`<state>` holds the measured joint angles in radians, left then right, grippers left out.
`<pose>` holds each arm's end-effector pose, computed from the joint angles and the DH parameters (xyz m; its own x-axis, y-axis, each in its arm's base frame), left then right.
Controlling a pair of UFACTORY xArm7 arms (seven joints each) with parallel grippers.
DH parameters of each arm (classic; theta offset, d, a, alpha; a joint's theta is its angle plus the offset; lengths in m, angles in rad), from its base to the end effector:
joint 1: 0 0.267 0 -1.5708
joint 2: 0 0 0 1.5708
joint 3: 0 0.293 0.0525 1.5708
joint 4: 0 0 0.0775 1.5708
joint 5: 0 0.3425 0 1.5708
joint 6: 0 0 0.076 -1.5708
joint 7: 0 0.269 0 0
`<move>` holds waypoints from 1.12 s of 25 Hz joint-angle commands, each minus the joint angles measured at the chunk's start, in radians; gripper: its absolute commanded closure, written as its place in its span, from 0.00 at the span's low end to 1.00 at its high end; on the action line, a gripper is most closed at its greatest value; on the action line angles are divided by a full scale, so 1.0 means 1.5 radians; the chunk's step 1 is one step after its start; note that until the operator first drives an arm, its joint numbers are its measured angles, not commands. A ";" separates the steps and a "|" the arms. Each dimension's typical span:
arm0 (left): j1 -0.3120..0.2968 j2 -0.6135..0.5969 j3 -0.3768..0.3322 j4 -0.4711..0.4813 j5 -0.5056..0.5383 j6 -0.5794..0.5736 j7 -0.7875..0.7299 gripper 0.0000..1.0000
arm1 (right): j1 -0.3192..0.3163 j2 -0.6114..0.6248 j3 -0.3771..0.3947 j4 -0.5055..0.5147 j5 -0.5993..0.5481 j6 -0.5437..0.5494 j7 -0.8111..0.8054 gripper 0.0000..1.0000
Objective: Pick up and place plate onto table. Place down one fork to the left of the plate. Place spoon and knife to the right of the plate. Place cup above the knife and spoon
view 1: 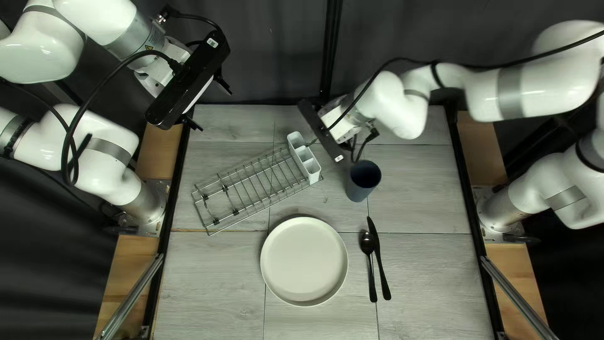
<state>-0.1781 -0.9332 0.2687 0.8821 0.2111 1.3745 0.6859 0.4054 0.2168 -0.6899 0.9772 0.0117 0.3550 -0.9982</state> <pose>0.2958 0.0814 0.4162 0.7268 -0.6079 0.3198 -0.5541 -0.7940 -0.2500 0.5627 -0.1727 0.1593 0.7073 0.6952 0.1281 0.5895 -0.6800 0.4359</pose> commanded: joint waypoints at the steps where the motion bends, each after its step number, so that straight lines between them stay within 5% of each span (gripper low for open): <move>1: 0.000 0.000 0.000 0.000 0.000 0.000 0.000 0.00 | 0.031 0.023 -0.017 0.002 -0.030 -0.012 0.050 0.00; 5: 0.000 0.000 0.000 0.000 0.000 0.000 0.000 0.00 | 0.045 0.034 -0.028 0.009 -0.045 0.003 0.077 0.01; 8: 0.000 0.000 0.000 0.000 0.000 0.000 0.000 0.00 | 0.055 0.041 -0.036 0.012 -0.054 0.019 0.095 0.12; 9: 0.000 0.000 0.000 0.000 0.000 0.000 0.000 0.00 | 0.057 0.042 -0.039 0.013 -0.056 0.024 0.100 0.78; 10: 0.000 0.000 0.000 0.000 0.000 0.000 0.000 0.00 | 0.057 0.042 -0.039 0.014 -0.056 0.028 0.101 0.99; 20: 0.000 0.000 0.000 0.000 0.000 0.000 0.000 0.00 | 0.085 0.032 -0.059 0.033 -0.082 0.081 0.147 1.00; 25: 0.000 0.000 0.000 0.000 0.000 0.000 0.000 0.00 | 0.147 -0.045 -0.089 0.027 -0.198 0.148 0.259 1.00; 28: 0.000 0.000 0.000 0.000 0.000 0.000 0.000 0.00 | 0.169 -0.140 -0.062 0.025 -0.319 0.234 0.371 1.00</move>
<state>-0.1782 -0.9333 0.2687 0.8821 0.2111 1.3745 0.6859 0.6218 0.1335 -0.8123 1.0208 -0.3118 0.5918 -0.5879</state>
